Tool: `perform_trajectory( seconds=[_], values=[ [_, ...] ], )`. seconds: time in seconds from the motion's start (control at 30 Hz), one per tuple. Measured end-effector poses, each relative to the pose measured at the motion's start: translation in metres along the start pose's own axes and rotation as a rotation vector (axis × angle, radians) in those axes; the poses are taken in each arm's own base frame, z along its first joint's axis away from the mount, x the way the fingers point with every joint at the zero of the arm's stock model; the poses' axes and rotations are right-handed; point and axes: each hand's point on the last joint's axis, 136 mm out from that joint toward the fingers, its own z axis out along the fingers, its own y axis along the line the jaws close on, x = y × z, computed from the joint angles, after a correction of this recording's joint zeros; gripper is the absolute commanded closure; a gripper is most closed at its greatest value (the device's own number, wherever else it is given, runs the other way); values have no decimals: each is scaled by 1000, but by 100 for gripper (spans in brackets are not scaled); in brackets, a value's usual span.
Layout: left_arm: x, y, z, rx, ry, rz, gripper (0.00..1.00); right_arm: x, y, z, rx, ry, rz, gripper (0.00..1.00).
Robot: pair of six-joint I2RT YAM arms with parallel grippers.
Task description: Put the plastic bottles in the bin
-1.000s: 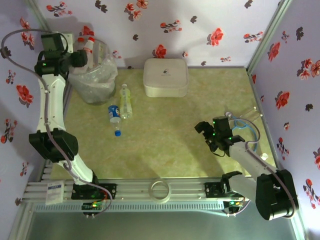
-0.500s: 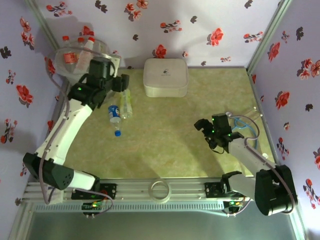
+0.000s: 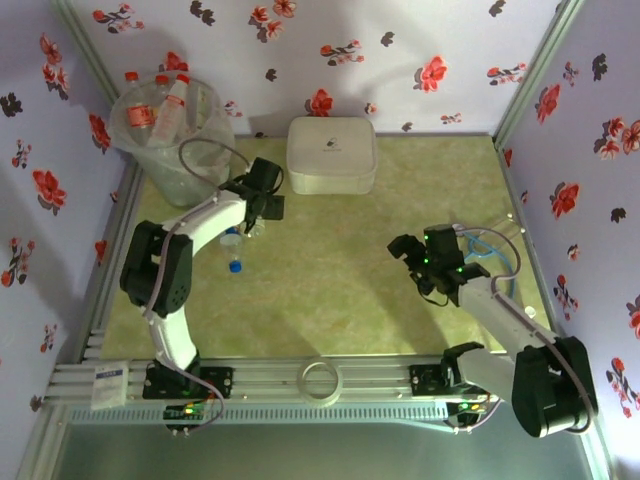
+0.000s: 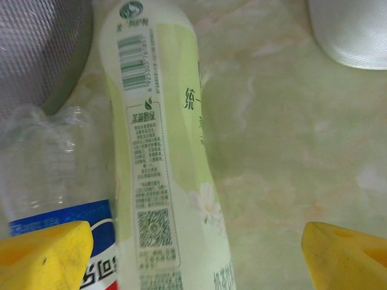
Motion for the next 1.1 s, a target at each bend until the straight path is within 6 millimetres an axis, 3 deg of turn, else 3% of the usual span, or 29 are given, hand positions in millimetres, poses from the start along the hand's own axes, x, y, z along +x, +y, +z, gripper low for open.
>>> perform_trajectory(
  seconds=[0.13,0.3,0.5,0.7,0.9,0.97,1.1],
  values=[
    [1,-4,21,-25,8,-23,8,1,-2,-1,3,-1,1,4],
    [8,-6,37,-44,22,-41,21,2,-6,-1,16,-1,2,4],
    [7,-9,40,-31,19,-52,40,-1,-7,-7,17,-21,1,4],
    [7,-17,39,1,20,-36,47,-2,-7,-10,20,-33,0,4],
    [19,-51,18,147,56,29,46,-3,-7,-11,25,-34,-6,4],
    [33,-63,3,204,76,55,45,-4,-6,-11,24,-39,-8,4],
    [61,-68,-25,266,120,93,44,-4,-7,-11,28,-41,-7,4]
  ],
)
